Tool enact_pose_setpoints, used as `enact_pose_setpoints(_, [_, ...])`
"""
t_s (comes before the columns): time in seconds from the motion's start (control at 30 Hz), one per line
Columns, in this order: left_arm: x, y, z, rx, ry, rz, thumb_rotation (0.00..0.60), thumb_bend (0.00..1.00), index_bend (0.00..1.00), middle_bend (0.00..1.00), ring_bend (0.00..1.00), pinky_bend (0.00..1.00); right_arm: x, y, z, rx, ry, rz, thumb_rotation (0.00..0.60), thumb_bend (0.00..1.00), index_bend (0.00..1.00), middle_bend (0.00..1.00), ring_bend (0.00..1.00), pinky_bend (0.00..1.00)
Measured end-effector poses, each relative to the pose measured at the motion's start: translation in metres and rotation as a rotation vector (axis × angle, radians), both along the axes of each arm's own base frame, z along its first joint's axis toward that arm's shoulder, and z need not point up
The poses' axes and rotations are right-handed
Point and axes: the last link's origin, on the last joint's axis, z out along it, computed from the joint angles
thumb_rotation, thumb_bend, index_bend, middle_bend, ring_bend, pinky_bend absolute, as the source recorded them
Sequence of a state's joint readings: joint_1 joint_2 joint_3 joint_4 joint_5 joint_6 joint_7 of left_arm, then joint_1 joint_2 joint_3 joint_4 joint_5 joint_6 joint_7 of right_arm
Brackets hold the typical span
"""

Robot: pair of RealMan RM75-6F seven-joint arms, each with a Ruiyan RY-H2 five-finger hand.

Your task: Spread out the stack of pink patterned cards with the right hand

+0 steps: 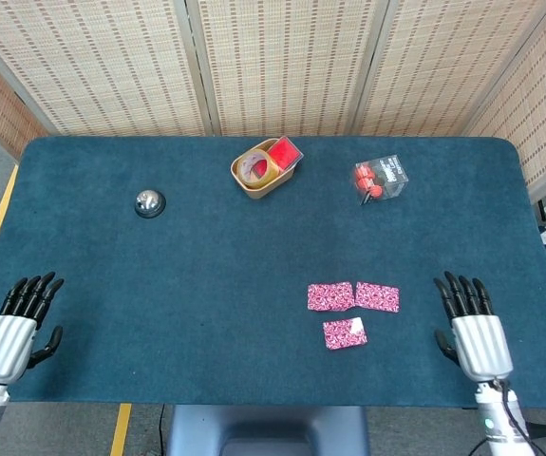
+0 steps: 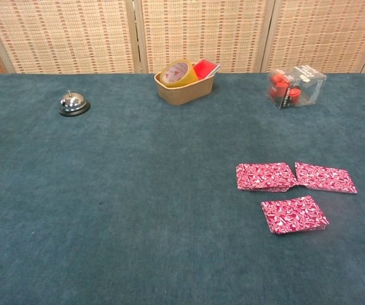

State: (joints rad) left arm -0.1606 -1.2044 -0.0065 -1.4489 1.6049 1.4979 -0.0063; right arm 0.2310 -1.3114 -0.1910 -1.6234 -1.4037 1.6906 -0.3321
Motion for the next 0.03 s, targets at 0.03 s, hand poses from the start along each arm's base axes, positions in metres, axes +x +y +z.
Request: enact_pose_setpoints(0.03, [0.0003,0.0001,-0.0004,0.002,0.004,0.000,0.600,0.48,0.00,0.00,0.00,0.05,-0.0048,0.0037,0.0052,-0.001,-0.010,-0.003,0.600,0.27,0.00,0.00,0.00,0.00])
